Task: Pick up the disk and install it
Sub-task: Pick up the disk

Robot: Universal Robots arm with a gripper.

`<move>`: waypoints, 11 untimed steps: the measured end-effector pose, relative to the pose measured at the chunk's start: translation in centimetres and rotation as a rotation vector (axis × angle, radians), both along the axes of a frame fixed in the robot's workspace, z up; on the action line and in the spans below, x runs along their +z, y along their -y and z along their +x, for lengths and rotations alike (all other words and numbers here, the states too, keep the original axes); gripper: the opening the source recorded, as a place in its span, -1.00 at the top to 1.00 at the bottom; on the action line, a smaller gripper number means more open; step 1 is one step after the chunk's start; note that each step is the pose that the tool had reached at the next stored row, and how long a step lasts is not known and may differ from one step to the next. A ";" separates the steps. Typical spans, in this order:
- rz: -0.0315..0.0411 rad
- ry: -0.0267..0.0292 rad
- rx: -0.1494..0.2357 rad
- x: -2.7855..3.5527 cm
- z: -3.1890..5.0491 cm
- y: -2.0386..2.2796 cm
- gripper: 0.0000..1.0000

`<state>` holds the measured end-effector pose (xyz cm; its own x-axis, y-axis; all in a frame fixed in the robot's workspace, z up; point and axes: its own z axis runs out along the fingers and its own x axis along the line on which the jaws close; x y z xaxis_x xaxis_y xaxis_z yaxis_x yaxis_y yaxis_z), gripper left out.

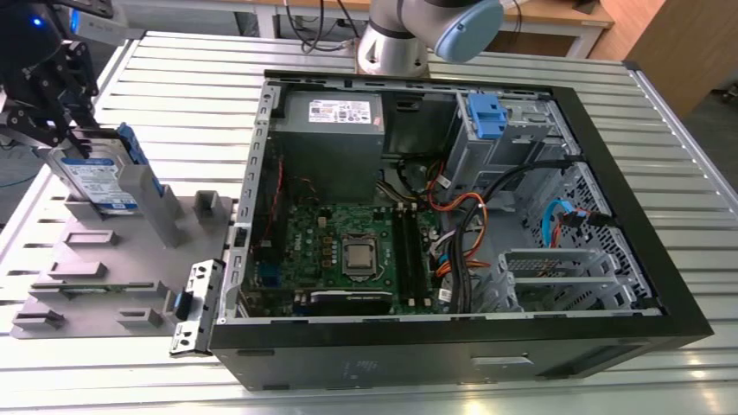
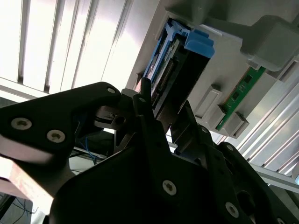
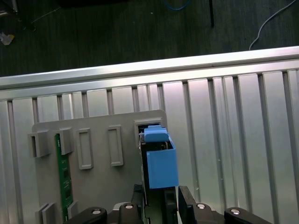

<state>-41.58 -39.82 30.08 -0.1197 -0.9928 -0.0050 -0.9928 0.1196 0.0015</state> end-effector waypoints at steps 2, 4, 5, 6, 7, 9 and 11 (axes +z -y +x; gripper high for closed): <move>0.0002 0.0002 0.000 -0.01 -0.01 0.15 0.15; 0.0000 0.0000 0.000 0.00 0.00 0.34 0.15; 0.0000 0.0000 0.000 0.00 0.00 0.41 0.15; 0.0000 -0.0001 0.000 0.00 0.00 0.45 0.15; 0.0000 0.0000 0.000 0.00 0.00 0.45 0.15; -0.0003 -0.0001 0.010 -0.02 0.00 0.46 0.15; -0.0007 0.0000 0.033 -0.06 0.00 0.46 0.15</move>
<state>-41.58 -40.28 30.02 -0.0868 -0.9962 -0.0043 -0.9962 0.0868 0.0015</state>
